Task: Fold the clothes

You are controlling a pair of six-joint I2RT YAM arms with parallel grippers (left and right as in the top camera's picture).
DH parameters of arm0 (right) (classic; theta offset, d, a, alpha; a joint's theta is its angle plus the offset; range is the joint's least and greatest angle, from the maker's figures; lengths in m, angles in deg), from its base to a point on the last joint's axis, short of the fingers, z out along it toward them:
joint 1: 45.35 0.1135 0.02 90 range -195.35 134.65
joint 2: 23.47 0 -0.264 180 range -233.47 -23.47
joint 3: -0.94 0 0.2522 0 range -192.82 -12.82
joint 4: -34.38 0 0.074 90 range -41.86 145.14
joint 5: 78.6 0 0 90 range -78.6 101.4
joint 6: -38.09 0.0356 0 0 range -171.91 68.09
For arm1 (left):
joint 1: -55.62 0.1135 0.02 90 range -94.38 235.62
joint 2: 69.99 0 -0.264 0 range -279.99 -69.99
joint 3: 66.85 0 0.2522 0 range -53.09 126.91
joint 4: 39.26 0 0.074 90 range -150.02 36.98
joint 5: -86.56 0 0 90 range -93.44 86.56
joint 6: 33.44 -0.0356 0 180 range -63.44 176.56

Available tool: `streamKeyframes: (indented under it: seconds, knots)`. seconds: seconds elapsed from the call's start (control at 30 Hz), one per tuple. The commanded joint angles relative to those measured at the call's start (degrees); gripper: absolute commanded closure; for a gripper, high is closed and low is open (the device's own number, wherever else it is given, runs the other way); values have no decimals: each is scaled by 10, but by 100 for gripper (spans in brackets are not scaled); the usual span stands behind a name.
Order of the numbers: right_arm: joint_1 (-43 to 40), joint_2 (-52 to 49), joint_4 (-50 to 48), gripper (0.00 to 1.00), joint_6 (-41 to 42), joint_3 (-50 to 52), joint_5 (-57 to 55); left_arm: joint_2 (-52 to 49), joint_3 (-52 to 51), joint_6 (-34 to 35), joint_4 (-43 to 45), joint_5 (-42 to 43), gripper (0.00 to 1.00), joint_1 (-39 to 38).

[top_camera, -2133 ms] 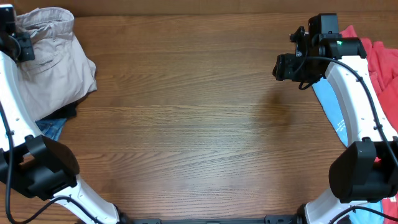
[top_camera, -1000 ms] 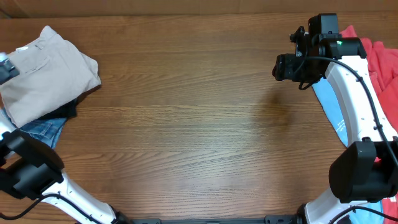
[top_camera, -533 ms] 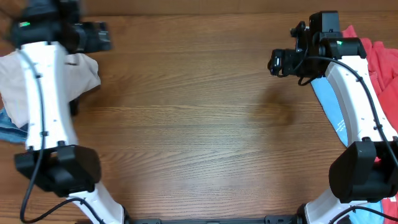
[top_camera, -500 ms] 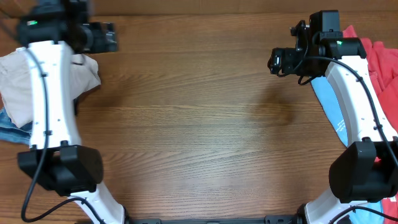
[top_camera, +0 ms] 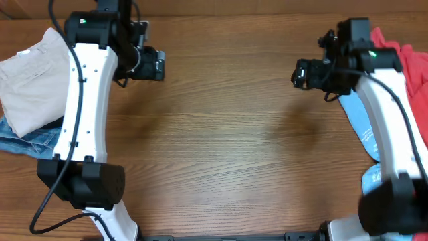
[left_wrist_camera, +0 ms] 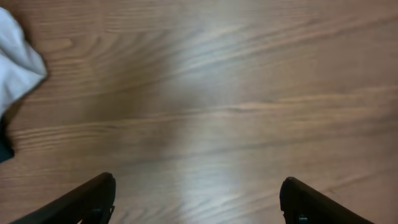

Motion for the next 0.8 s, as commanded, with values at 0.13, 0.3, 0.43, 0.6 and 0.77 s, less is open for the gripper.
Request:
streamKeyframes:
  seconds: [0.13, 0.3, 0.43, 0.6, 0.77]
  knots:
    - [-2, 249, -85, 0, 10, 209, 2, 171, -104, 59, 41, -107, 13, -137]
    - [-2, 403, -125, 0, 21, 325, 5, 344, -298, 92, 145, -158, 11, -204]
    - [-2, 458, -117, 0, 21, 360, 6, 489, -438, 90, 212, -152, 3, -204]
    - [-2, 459, -104, 0, 21, 367, 18, 602, -535, 89, 230, -154, 1, -168]
    - [-2, 440, -116, 0, 21, 367, 17, 677, -566, 49, 240, -179, 0, -68]
